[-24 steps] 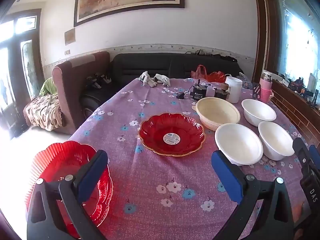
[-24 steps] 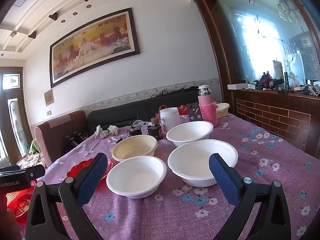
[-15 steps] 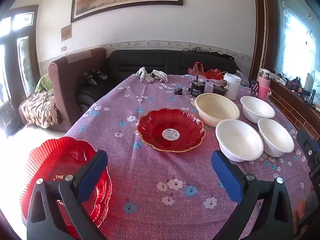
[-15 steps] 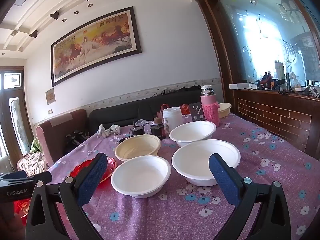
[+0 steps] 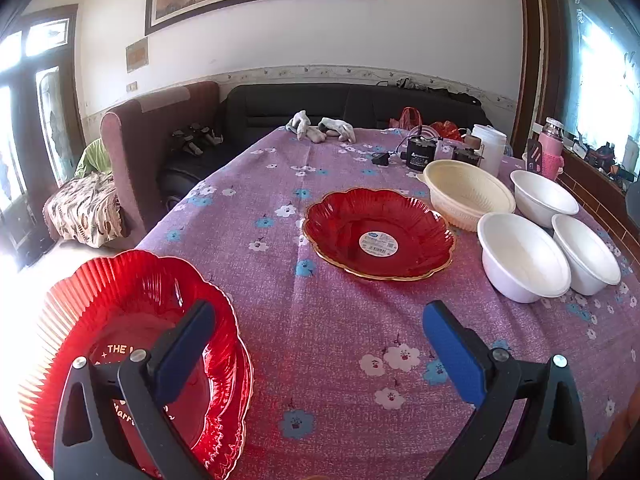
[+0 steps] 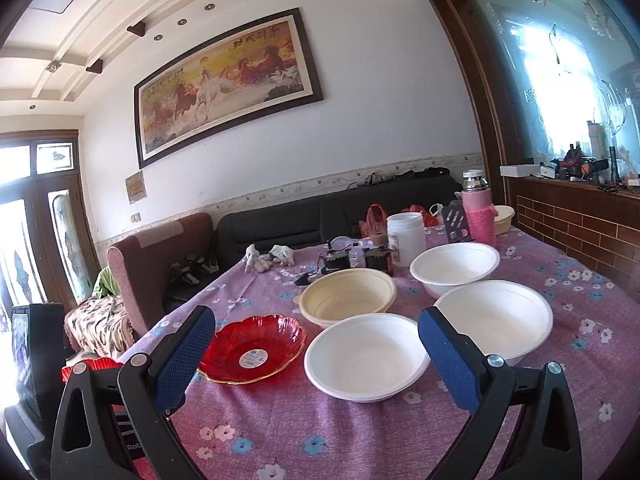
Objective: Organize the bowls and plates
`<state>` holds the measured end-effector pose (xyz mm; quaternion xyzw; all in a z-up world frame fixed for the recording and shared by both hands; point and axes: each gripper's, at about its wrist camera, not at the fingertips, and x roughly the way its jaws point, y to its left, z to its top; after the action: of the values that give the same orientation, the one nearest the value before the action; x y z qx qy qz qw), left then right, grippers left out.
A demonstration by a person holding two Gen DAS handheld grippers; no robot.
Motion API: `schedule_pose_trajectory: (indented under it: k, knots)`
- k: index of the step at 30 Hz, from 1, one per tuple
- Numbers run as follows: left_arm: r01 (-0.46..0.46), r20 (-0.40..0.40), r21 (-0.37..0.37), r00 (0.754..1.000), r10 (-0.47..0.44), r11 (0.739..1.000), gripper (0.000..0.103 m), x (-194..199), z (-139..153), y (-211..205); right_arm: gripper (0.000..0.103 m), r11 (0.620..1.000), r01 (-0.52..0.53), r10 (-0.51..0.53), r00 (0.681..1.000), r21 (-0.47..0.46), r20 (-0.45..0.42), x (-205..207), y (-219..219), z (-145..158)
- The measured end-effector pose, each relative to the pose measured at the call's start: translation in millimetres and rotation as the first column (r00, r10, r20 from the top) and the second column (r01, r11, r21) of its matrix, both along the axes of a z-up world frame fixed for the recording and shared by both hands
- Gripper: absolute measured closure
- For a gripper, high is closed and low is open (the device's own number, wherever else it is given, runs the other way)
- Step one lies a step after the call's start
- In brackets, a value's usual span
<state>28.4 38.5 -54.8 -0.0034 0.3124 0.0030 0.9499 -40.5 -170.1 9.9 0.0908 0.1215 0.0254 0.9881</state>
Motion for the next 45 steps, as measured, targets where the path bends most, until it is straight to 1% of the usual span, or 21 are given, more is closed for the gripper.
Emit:
schedule_pose_trajectory:
  k: [3,5,8,12,17,19,22,24,25,26,28,29,30,31,33,36,38,40,42,45]
  knots:
    - [0.002,-0.009,-0.004,1.000,-0.002,1.000,0.000,3.1,-1.6,5.9,0.000,0.998,-0.059,0.060,0.998,0.011,-0.026,11.1,9.3,0.2]
    - [-0.008,-0.009,-0.012,1.000,0.008,1.000,0.000,6.4,0.3,10.2,0.000,0.995,-0.090,0.091,0.995,0.045,-0.026,19.5,8.5,7.3]
    - [-0.019,-0.021,-0.032,1.000,0.018,0.999,0.000,10.5,3.2,13.6,0.000,0.981,-0.155,0.163,0.985,0.118,-0.054,44.9,6.7,18.1]
    - [-0.041,-0.046,-0.033,0.998,0.039,0.999,0.000,17.1,5.8,12.4,0.000,0.937,-0.232,0.270,0.955,0.261,-0.120,90.1,1.6,19.1]
    - [-0.101,-0.125,-0.049,0.988,0.094,0.994,0.000,34.7,8.9,13.8,0.000,0.901,-0.260,0.332,0.928,0.346,-0.167,134.1,1.8,14.4]
    - [-0.139,-0.143,-0.049,0.981,0.131,0.989,0.000,42.5,10.9,15.6,0.000,0.861,-0.283,0.388,0.903,0.422,-0.186,148.9,0.0,11.1]
    - [-0.197,-0.167,-0.031,0.968,0.189,0.980,0.000,55.8,12.4,18.3,0.000,0.773,-0.300,0.488,0.844,0.559,-0.222,167.5,3.2,0.9]
    - [-0.231,-0.187,-0.028,0.957,0.222,0.972,0.000,63.2,12.0,23.2,0.000,0.699,-0.303,0.555,0.802,0.648,-0.224,170.4,5.8,-10.8]
    - [-0.248,-0.194,-0.027,0.952,0.238,0.968,0.000,65.9,11.4,26.3,0.000,0.677,-0.296,0.575,0.784,0.674,-0.233,169.6,6.7,-17.0]
    - [-0.269,-0.203,-0.022,0.944,0.259,0.963,0.000,69.8,11.1,29.8,0.000,0.660,-0.279,0.586,0.772,0.697,-0.246,168.9,6.9,-23.9]
    - [-0.309,-0.213,-0.026,0.931,0.296,0.951,0.000,74.4,11.6,38.4,0.000,0.610,-0.246,0.611,0.752,0.754,-0.248,167.3,5.7,-35.3]
    - [-0.331,-0.219,-0.029,0.923,0.317,0.943,0.000,76.9,12.2,42.8,0.000,0.590,-0.229,0.620,0.743,0.774,-0.252,167.1,5.5,-40.8]
    - [-0.356,-0.221,-0.040,0.915,0.339,0.934,0.000,78.4,13.4,47.7,0.000,0.579,-0.214,0.622,0.740,0.786,-0.257,166.6,5.1,-44.5]
    - [-0.368,-0.220,-0.058,0.911,0.348,0.928,0.000,81.5,14.0,50.2,0.000,0.576,-0.200,0.619,0.740,0.792,-0.264,166.1,4.9,-47.3]
    - [-0.388,-0.219,-0.086,0.906,0.362,0.918,0.000,84.2,16.5,55.0,0.000,0.585,-0.174,0.611,0.737,0.792,-0.290,165.6,6.3,-51.9]
    - [-0.413,-0.218,-0.112,0.898,0.383,0.904,0.000,91.6,18.3,56.9,0.000,0.589,-0.146,0.609,0.727,0.795,-0.318,167.8,9.2,-60.3]
    - [-0.426,-0.219,-0.096,0.891,0.398,0.900,0.000,98.2,17.1,53.3,0.000,0.592,-0.124,0.603,0.724,0.797,-0.335,168.7,8.5,-64.1]
    - [-0.433,-0.219,-0.059,0.885,0.412,0.899,0.000,106.7,13.6,46.7,0.000,0.593,-0.108,0.601,0.718,0.798,-0.350,169.5,8.7,-67.4]
    - [-0.449,-0.216,-0.033,0.876,0.432,0.893,0.000,113.3,10.3,43.2,0.000,0.606,-0.084,0.591,0.713,0.791,-0.377,171.7,9.8,-74.0]
    - [-0.473,-0.220,-0.023,0.862,0.457,0.881,0.000,122.7,6.1,43.0,0.000,0.618,-0.058,0.587,0.697,0.784,-0.411,174.3,12.7,-82.2]
